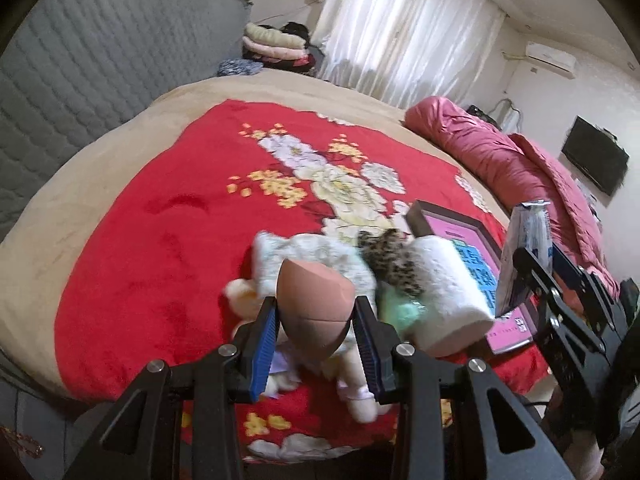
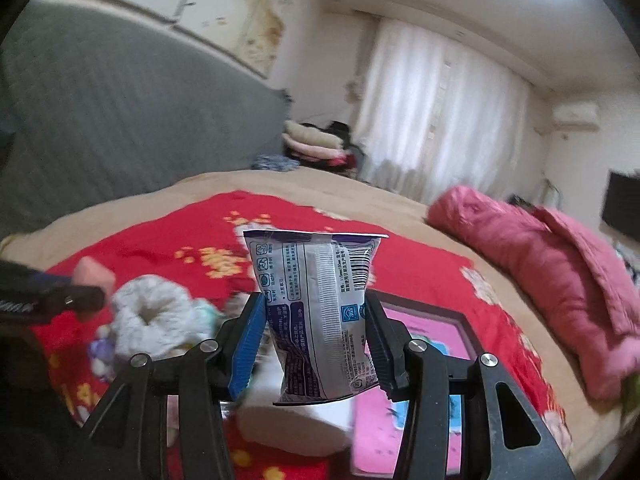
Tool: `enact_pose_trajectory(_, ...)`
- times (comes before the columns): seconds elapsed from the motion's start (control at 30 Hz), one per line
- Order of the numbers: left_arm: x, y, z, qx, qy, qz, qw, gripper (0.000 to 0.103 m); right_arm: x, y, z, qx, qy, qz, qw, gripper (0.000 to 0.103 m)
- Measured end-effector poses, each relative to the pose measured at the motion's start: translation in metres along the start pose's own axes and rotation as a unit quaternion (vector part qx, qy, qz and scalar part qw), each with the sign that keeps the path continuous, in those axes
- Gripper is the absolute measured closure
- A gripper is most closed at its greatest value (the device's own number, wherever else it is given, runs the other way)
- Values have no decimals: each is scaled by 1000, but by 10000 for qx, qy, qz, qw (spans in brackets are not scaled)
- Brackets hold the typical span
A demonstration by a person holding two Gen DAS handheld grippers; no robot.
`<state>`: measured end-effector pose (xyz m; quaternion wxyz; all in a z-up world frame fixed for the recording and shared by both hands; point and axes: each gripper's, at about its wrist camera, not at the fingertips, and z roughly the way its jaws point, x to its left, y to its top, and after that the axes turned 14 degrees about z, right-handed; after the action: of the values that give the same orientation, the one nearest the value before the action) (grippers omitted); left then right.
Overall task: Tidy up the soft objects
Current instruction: 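Carry the packet and sponge with both grippers over the pink book tray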
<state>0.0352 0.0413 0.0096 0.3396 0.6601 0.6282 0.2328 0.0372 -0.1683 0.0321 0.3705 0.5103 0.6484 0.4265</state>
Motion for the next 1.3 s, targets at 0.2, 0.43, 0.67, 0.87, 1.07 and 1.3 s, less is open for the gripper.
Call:
enact_pose_trajectory(0.2, -39, 9, 0, -24, -185, 283, 9994, 65, -45, 2, 0, 44, -463, 565, 9973, 52)
enact_pose_trajectory(0.43, -83, 17, 7, -3, -436, 542, 9976, 65, -87, -2, -2, 100, -876, 944, 9916, 53)
enact_pose_trajectory(0.67, -115, 30, 16, -18, -647, 692, 9955, 65, -114, -8, 3, 169, -1200, 1140, 9861, 53)
enact_pose_trajectory(0.87, -152, 42, 38, 89, -881, 986, 9912, 65, -129, -10, 6, 184, -1410, 1339, 9807, 53)
enact_pose_trajectory(1.07, -188, 52, 69, 281, -1056, 1267, 9859, 65, -152, -11, 4, 156, -1657, 1519, 9743, 53)
enact_pose_trajectory(1.3, -217, 49, 109, 732, -1388, 1574, 9750, 65, -187, -18, 3, 173, -1968, 1798, 9637, 53)
